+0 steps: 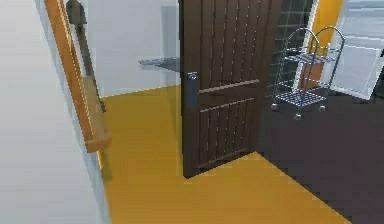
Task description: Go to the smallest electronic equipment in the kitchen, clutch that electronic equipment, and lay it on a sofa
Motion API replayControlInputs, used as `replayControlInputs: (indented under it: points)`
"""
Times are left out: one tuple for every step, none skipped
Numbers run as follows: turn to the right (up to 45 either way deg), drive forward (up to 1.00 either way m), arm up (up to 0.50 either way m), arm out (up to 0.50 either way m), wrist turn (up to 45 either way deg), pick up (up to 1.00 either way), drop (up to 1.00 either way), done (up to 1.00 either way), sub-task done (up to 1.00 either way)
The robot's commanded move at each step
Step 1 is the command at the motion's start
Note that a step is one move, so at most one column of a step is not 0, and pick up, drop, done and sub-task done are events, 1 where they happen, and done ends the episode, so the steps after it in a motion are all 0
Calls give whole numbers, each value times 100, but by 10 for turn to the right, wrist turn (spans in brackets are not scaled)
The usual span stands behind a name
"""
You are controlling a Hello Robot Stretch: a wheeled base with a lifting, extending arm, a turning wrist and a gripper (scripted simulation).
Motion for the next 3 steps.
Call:
replayControlInputs:
  points:
    - [120, 0, 0, 0, 0, 0, 0, 0, 0]
    - [0, 45, 0, 0, 0, 0, 0, 0, 0]
    - [450, 0, 0, 0, 0, 0, 0, 0, 0]
